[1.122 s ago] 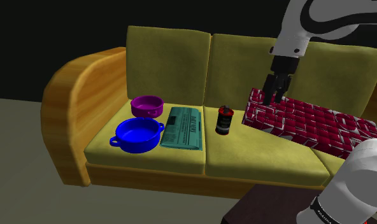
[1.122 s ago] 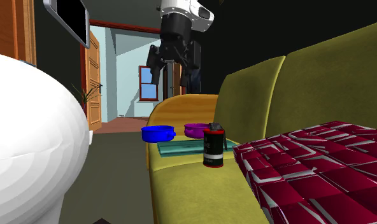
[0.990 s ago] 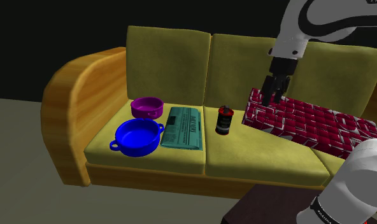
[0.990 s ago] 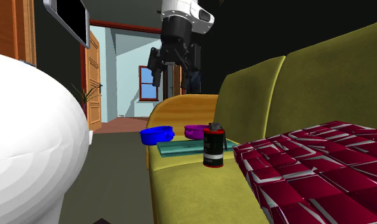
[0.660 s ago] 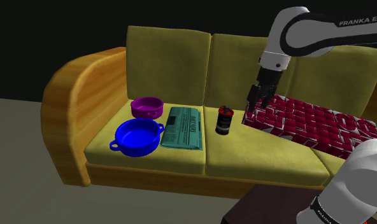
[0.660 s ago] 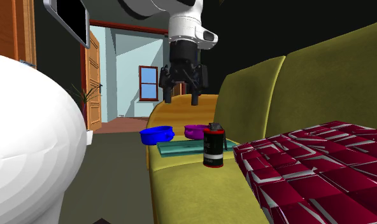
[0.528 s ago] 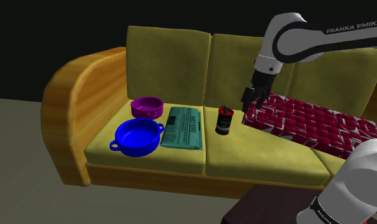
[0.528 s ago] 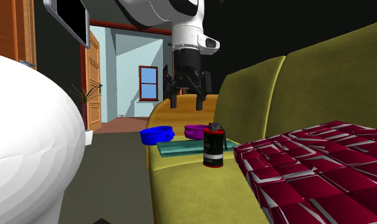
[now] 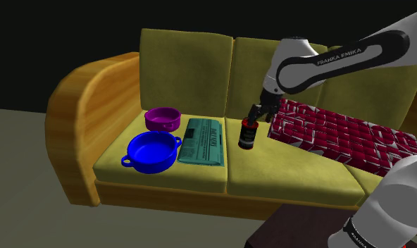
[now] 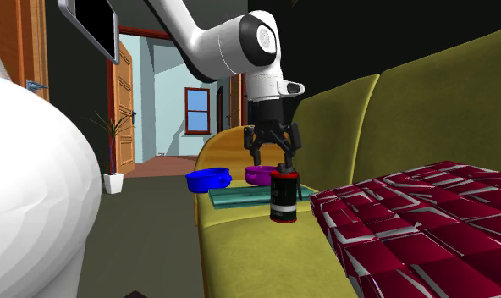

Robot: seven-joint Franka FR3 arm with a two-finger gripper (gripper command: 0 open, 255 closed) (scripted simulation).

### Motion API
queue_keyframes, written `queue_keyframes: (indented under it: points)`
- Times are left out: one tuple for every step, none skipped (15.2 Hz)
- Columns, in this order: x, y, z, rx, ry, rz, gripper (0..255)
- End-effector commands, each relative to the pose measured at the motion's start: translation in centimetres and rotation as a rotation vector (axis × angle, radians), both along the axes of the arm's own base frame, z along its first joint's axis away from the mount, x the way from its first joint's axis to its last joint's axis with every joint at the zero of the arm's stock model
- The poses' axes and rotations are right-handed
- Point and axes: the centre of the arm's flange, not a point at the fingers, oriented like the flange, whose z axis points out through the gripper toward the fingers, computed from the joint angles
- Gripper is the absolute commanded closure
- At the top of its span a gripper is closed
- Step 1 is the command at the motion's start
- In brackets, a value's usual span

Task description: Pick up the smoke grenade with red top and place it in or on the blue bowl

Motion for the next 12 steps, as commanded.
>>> queue_keyframes:
  points:
    - [1.5, 0.0, -1.5, -0.018, -0.033, -0.016, 0]
    - [1.6, 0.0, -2.0, -0.018, -0.033, -0.016, 0]
    - [1.7, 0.0, -2.5, -0.018, -0.033, -0.016, 0]
    - [1.8, -0.1, -3.0, -0.018, -0.033, -0.016, 0]
    - [1.9, -0.1, -3.5, -0.018, -0.033, -0.016, 0]
    - [2.0, -0.1, -4.0, -0.018, -0.033, -0.016, 0]
    - [2.1, -0.2, -4.6, -0.018, -0.033, -0.016, 0]
    - [2.2, -0.2, -5.1, -0.018, -0.033, -0.016, 0]
    - [2.2, -0.2, -5.4, -0.018, -0.033, -0.016, 0]
    - [2.2, -0.2, -5.4, -0.018, -0.033, -0.016, 0]
    - [2.2, -0.2, -5.4, -0.018, -0.033, -0.016, 0]
    - [2.2, -0.2, -5.4, -0.018, -0.033, -0.016, 0]
